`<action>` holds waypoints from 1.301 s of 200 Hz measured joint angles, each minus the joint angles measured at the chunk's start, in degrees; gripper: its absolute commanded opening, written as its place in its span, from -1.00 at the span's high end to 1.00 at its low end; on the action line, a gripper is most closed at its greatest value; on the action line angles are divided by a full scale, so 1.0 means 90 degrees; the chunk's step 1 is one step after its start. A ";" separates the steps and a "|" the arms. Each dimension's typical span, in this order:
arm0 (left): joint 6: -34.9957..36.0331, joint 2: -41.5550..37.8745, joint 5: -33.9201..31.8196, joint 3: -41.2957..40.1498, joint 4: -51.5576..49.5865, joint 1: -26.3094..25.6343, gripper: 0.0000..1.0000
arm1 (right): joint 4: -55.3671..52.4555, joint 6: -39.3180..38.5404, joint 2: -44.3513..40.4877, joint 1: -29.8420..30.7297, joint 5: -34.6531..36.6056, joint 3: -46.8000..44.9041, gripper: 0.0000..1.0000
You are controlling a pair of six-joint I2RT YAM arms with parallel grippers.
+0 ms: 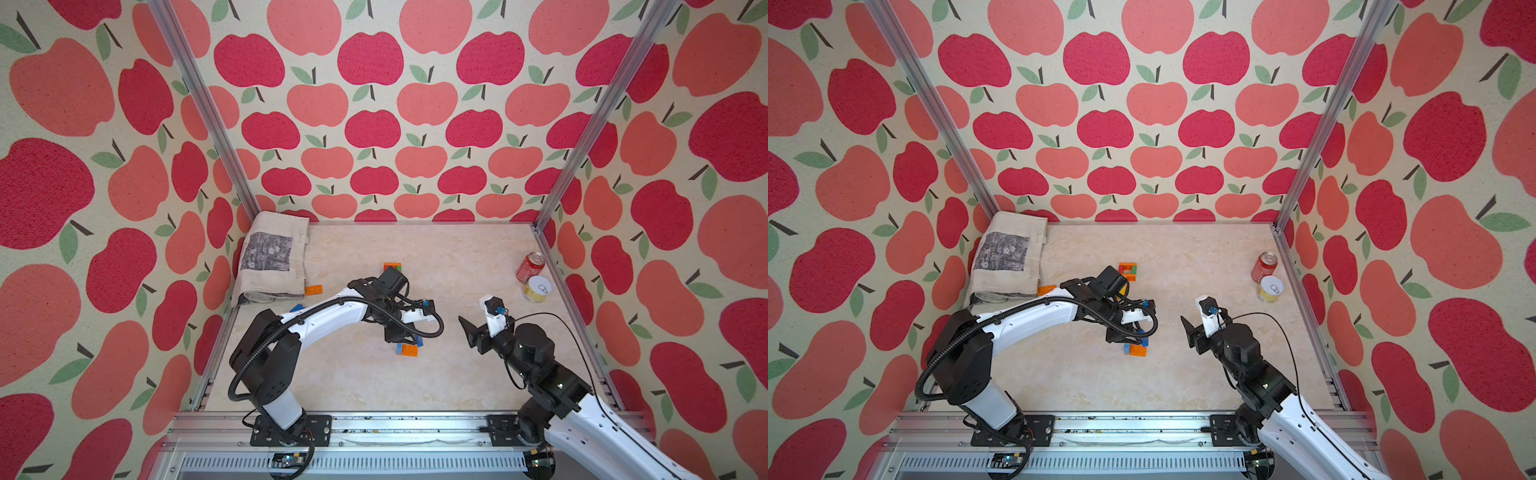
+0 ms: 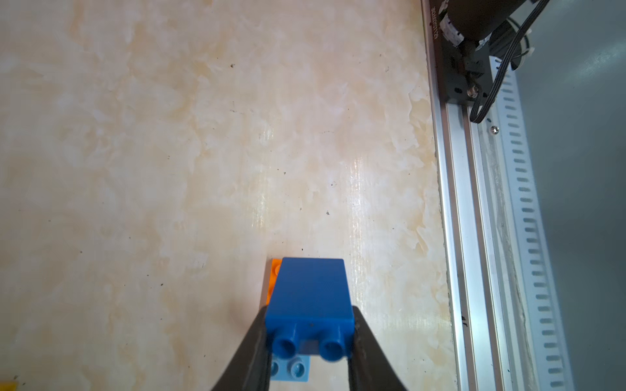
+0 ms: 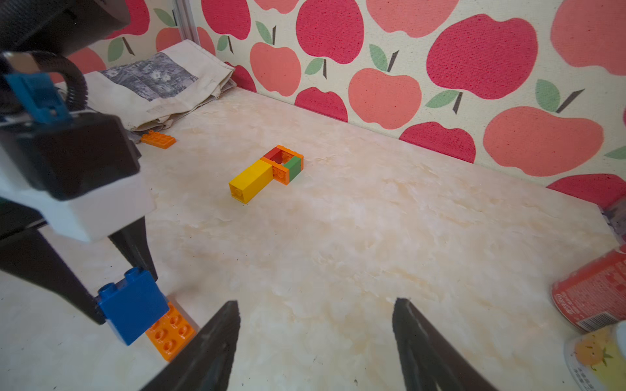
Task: Assemble the letter p with lego
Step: Assemble the lego brick with the lego brick.
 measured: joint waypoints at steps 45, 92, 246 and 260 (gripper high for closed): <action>0.0209 0.0750 -0.0648 0.0491 -0.0702 -0.0299 0.56 | -0.0092 0.0090 -0.1702 -0.0029 0.1018 -0.0182 -0.45; 0.0330 0.0986 -0.1129 0.0918 -0.1088 -0.0488 0.53 | -0.0129 0.0112 -0.2059 -0.0029 0.1532 -0.0342 -0.45; 0.0277 0.1314 -0.2069 0.1132 -0.1246 -0.0797 0.49 | -0.0143 0.0168 -0.2028 -0.0029 0.1547 -0.0342 -0.46; 0.0277 0.1343 -0.2089 0.1134 -0.1241 -0.0797 0.49 | -0.0143 0.0170 -0.2028 -0.0029 0.1520 -0.0342 -0.46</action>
